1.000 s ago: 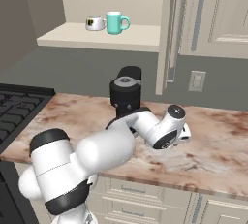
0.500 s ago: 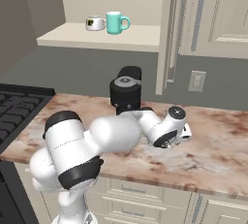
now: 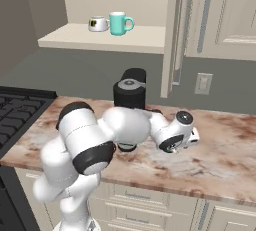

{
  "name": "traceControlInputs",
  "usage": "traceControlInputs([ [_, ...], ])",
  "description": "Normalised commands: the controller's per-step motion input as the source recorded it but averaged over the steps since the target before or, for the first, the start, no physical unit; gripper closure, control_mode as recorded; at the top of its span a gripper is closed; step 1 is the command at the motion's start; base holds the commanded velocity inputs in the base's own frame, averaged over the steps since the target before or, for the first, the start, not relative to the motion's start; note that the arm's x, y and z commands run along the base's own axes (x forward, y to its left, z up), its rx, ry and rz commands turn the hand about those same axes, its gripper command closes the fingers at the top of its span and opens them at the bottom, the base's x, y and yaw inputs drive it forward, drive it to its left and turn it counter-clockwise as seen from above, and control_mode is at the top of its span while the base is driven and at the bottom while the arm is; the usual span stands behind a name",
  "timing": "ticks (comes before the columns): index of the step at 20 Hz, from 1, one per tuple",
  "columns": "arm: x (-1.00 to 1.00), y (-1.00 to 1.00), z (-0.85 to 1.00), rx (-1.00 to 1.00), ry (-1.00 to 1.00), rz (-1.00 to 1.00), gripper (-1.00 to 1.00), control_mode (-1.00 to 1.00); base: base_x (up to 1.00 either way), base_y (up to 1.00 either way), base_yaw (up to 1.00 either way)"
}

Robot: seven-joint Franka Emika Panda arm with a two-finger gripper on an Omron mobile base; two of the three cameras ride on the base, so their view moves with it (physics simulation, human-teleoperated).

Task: Pick the mug on the counter and place it in the cabinet with the handle facing the right, like the mugs already inside.

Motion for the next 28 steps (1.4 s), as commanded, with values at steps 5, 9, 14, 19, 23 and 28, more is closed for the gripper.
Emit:
traceControlInputs([
  [5,0.31,-0.12,-0.2,0.02,0.0,0.03,-1.0,-1.0,0.0,0.0,0.0],
  [9,0.35,-0.07,-0.21,0.02,0.01,0.04,1.0,-1.0,0.0,0.0,0.0],
  [14,0.08,-0.03,-0.01,0.02,0.0,0.04,1.0,-1.0,0.0,0.0,0.0],
  [19,0.0,0.14,0.0,0.0,0.0,0.04,1.0,-1.0,0.0,0.0,0.0],
  [23,-0.03,0.39,0.0,0.0,0.0,0.02,1.0,-1.0,0.0,0.0,0.0],
  [28,-0.27,0.51,0.0,0.0,-0.01,0.03,1.0,-1.0,0.0,0.0,0.0],
])
